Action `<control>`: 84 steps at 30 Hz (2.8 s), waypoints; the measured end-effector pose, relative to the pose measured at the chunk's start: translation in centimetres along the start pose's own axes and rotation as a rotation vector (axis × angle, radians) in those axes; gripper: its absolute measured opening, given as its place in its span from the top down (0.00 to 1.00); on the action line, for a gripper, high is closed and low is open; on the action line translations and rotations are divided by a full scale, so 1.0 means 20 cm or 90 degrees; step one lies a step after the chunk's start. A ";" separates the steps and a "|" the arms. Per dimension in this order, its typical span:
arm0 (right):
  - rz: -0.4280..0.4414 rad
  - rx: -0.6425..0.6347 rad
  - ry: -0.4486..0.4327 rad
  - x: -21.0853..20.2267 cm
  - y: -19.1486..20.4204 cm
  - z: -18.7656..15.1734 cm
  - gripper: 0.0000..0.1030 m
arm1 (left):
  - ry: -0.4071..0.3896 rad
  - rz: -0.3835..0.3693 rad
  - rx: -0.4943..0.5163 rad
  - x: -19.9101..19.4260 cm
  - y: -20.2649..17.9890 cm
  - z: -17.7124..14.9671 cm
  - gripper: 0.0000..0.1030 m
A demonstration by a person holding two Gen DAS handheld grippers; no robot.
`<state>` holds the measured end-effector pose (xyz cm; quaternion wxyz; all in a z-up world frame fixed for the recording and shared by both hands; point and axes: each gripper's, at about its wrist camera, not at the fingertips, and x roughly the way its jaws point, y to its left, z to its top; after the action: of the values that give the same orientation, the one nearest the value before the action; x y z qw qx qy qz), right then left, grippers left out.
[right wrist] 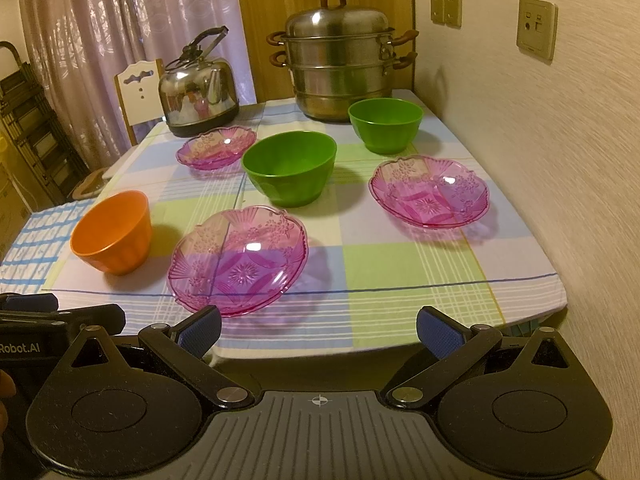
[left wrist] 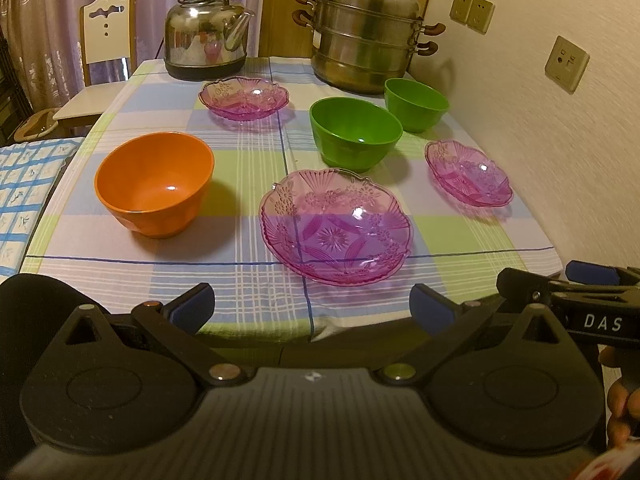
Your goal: Organize plates and bowls
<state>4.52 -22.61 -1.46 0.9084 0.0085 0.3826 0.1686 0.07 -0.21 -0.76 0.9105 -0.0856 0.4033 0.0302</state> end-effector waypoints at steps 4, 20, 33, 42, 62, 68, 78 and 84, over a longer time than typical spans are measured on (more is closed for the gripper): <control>0.000 0.001 0.000 0.00 0.00 0.00 0.00 | 0.000 0.000 0.001 0.00 0.00 0.00 0.00; 0.000 0.002 0.000 0.00 0.00 0.01 0.00 | 0.000 0.000 0.000 0.00 0.00 0.00 0.00; 0.000 0.003 0.001 0.00 0.00 0.01 0.00 | 0.000 0.000 0.000 0.00 0.00 0.00 0.00; 0.001 0.004 0.001 0.00 0.00 0.01 0.00 | 0.001 -0.005 -0.014 0.00 0.02 0.02 0.00; 0.020 0.049 -0.025 0.01 -0.05 0.07 0.00 | -0.001 -0.035 -0.060 0.07 0.09 0.12 0.00; 0.044 0.064 -0.020 0.10 -0.07 0.12 0.00 | 0.008 -0.043 -0.088 0.17 0.13 0.16 0.00; 0.050 0.066 0.006 0.37 -0.10 0.20 0.01 | 0.029 -0.041 -0.129 0.43 0.19 0.21 0.07; 0.074 0.063 0.018 0.54 -0.10 0.23 0.01 | 0.048 -0.033 -0.129 0.58 0.23 0.22 0.15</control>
<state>15.37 -20.65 -5.92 0.8899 0.0731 0.4022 0.2022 10.48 4.95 -6.94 0.8818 -0.1890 0.4299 0.0441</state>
